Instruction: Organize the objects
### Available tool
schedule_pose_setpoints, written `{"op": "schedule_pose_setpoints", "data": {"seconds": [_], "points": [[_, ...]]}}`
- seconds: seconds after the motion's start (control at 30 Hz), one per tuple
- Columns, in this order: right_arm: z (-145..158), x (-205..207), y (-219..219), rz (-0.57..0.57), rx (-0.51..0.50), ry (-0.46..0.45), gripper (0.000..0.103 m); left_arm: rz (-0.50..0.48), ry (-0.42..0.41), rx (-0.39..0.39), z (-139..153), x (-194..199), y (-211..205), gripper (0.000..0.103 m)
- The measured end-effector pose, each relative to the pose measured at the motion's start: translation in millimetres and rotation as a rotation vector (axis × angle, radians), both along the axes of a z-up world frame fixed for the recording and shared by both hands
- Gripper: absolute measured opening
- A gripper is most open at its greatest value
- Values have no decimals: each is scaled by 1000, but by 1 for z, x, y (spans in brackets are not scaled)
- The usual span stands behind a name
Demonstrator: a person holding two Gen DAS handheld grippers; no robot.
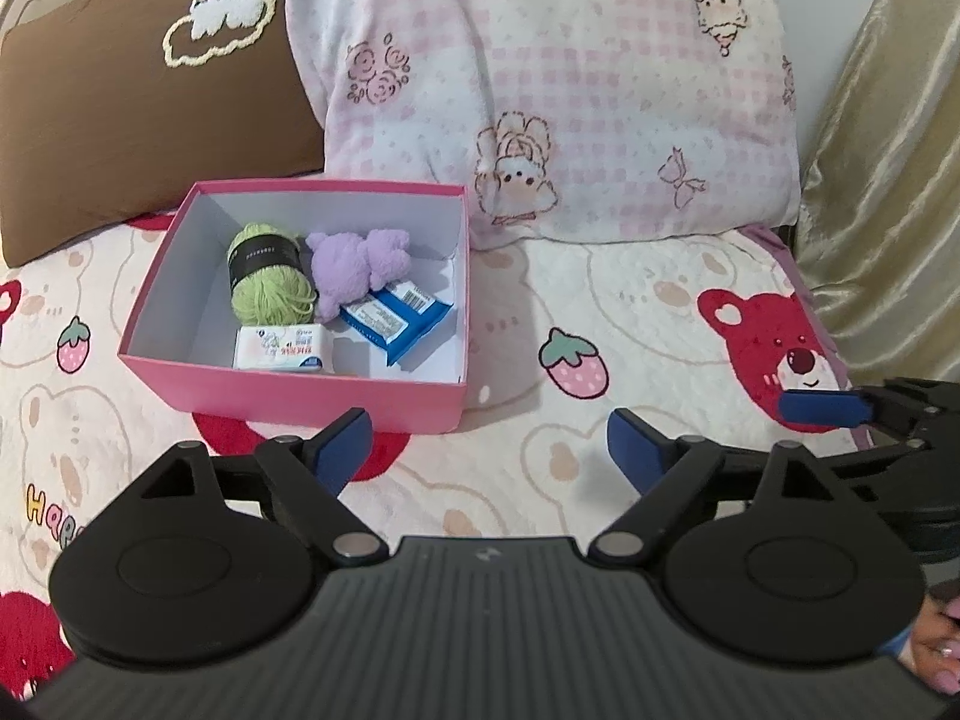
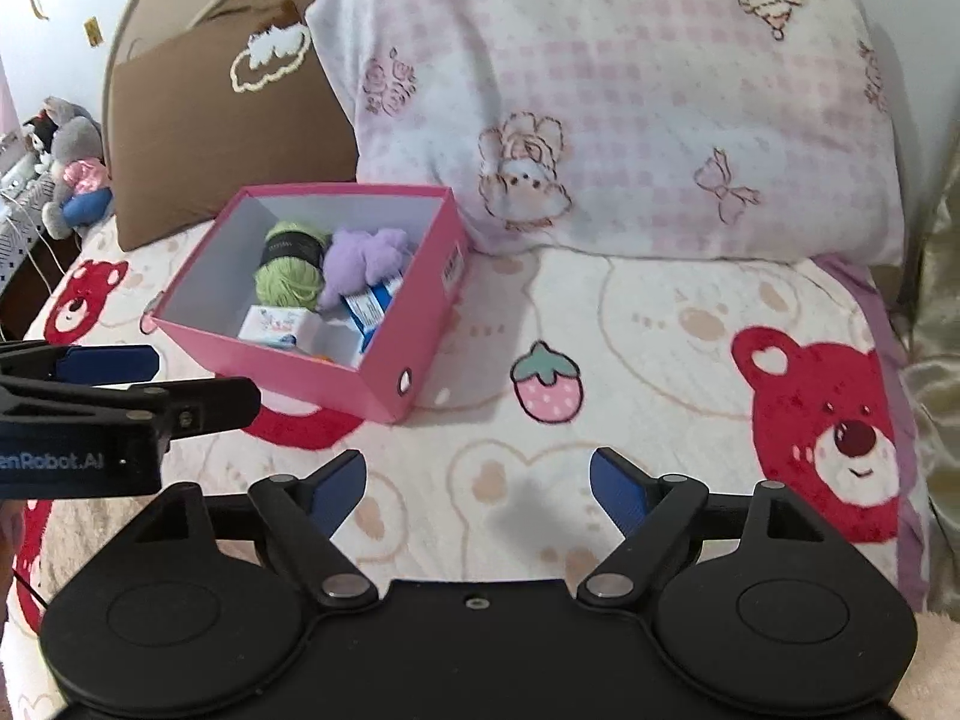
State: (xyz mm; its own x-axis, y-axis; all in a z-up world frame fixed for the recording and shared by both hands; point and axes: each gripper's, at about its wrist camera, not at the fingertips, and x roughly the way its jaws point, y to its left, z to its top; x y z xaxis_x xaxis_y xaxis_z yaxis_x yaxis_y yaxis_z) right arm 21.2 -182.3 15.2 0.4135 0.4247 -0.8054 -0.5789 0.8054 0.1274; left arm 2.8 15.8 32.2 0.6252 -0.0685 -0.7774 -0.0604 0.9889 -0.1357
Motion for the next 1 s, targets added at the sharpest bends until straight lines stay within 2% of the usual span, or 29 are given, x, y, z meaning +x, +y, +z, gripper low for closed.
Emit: {"op": "schedule_pose_setpoints", "data": {"seconds": [0.47, 0.63, 1.0], "points": [[4, -10, 1, -16, -59, -43, 91, 36, 24, 20, -16, 2, 8, 103], [5, -10, -2, -39, -42, -34, 91, 50, 94, 1, -24, 5, 15, 103], [0, -6, -5, -93, -61, -8, 91, 91, 141, 10, -33, 5, 18, 103]]}}
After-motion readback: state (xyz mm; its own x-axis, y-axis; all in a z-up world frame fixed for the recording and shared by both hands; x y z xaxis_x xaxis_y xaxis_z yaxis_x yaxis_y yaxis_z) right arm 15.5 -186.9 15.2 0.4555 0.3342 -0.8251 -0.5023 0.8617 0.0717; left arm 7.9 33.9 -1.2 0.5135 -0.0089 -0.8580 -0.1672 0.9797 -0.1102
